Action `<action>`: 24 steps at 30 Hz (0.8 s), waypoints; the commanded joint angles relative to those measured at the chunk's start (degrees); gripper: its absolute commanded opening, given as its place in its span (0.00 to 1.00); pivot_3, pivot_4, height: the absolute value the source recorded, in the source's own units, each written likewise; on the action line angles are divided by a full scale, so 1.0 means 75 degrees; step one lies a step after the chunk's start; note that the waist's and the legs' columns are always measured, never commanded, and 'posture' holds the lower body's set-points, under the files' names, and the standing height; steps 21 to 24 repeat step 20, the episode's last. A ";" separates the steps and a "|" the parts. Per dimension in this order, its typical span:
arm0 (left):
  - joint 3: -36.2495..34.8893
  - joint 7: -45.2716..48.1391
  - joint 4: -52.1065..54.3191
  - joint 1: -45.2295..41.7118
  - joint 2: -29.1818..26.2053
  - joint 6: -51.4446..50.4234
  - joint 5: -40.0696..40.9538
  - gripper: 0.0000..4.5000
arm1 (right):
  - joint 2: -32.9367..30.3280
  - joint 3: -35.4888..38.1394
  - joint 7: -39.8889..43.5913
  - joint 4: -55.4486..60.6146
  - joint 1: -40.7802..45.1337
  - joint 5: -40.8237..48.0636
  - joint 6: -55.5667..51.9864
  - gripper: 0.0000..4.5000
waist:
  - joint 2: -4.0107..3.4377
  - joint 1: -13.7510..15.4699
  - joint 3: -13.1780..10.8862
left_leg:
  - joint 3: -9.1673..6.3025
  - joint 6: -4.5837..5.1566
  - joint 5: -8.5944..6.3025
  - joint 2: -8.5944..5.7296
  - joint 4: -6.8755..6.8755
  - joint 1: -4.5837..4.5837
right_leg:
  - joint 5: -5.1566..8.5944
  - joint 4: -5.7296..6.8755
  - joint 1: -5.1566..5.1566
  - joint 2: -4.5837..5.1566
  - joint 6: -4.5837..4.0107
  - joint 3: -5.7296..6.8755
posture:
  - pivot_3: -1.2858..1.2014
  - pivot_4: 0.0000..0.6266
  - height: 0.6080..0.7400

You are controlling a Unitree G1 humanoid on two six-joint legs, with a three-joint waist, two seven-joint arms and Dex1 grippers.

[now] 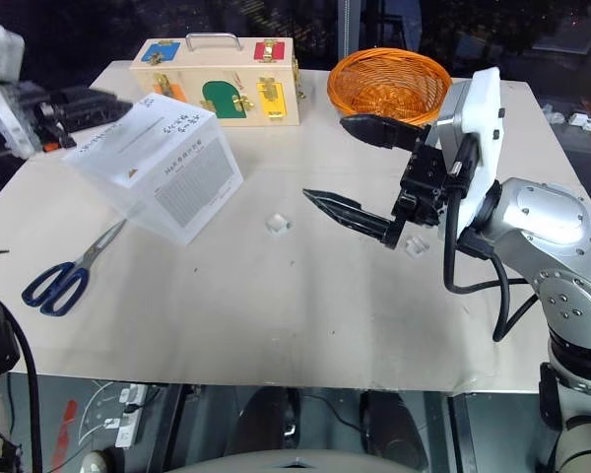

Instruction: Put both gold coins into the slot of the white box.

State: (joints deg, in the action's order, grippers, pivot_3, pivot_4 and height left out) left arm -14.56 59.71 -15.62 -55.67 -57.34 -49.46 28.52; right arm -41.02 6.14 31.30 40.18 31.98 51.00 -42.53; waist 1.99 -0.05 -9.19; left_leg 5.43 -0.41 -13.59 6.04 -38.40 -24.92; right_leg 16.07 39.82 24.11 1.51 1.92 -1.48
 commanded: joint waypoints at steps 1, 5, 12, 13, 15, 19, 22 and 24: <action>-0.0537 -0.0774 0.2109 -0.0063 0.0635 -0.1239 0.1268 0.47 | -0.0262 0.0242 -0.0286 0.0162 -0.0512 -0.0672 0.0144 1.00 | 0.0002 0.0015 0.0001 | -0.0001 -0.0004 0.0002 -0.0001 -0.0001 0.0003 | 0.0000 -0.0001 -0.0005 0.0002 0.0001 0.0000 | 0.52 0.24 0.90; -0.0641 -0.1718 0.4351 0.1057 0.1633 -0.1876 0.2124 0.47 | -0.0525 0.0716 -0.0287 0.0379 -0.1811 -0.0917 0.0141 1.00 | -0.0005 -0.0013 0.0006 | -0.0007 -0.0009 0.0005 -0.0003 -0.0005 0.0023 | 0.0000 0.0005 -0.0025 0.0002 0.0003 -0.0002 | 0.52 0.24 0.90; -0.0848 -0.2122 0.6360 0.4369 0.2226 -0.1739 0.2787 0.47 | -0.0888 0.2622 0.0659 0.1036 -0.5454 -0.1325 0.0444 1.00 | -0.0018 -0.0109 0.0014 | -0.0025 -0.0030 0.0017 -0.0001 0.0010 0.0047 | 0.0004 -0.0004 -0.0045 -0.0012 0.0004 -0.0009 | 0.52 0.24 0.90; -0.0810 -0.1963 0.6465 0.4877 0.2108 -0.1400 0.2581 0.47 | -0.0823 0.2916 0.0764 0.1035 -0.5883 -0.1303 0.0479 1.00 | -0.0016 -0.0108 0.0013 | -0.0035 -0.0030 0.0016 -0.0003 0.0012 0.0057 | 0.0007 -0.0011 -0.0059 -0.0013 0.0006 -0.0007 | 0.52 0.24 0.90; -0.0819 -0.1705 0.6576 0.5702 0.1951 -0.0973 0.2400 0.47 | -0.0759 0.3325 0.1055 0.1009 -0.6647 -0.1529 0.0702 1.00 | -0.0015 -0.0107 0.0014 | -0.0039 -0.0024 0.0013 -0.0003 0.0007 0.0055 | 0.0006 -0.0005 -0.0056 -0.0014 0.0005 -0.0005 | 0.52 0.24 0.90; -0.0823 -0.1289 0.6216 0.7089 0.1721 0.0084 0.1752 0.47 | -0.0446 0.3859 0.1398 0.0864 -0.7902 -0.2136 0.1263 1.00 | -0.0012 -0.0077 0.0015 | -0.0041 -0.0006 0.0003 -0.0008 0.0006 0.0119 | 0.0024 -0.0007 -0.0112 -0.0010 0.0029 -0.0003 | 0.52 0.24 0.90; -0.0743 -0.1187 0.6106 0.7300 0.1657 0.0365 0.1559 0.47 | -0.0364 0.3880 0.1435 0.0855 -0.8074 -0.2236 0.1382 1.00 | -0.0012 -0.0077 0.0015 | -0.0041 -0.0005 0.0002 -0.0008 0.0006 0.0142 | 0.0025 -0.0007 -0.0134 -0.0009 0.0030 -0.0002 | 0.52 0.24 0.90; -0.0743 -0.1187 0.6106 0.7300 0.1657 0.0365 0.1559 0.47 | -0.0364 0.3880 0.1435 0.0855 -0.8074 -0.2236 0.1382 1.00 | -0.0012 -0.0077 0.0015 | -0.0041 -0.0005 0.0002 -0.0008 0.0006 0.0142 | 0.0025 -0.0007 -0.0134 -0.0009 0.0030 -0.0002 | 0.52 0.24 0.90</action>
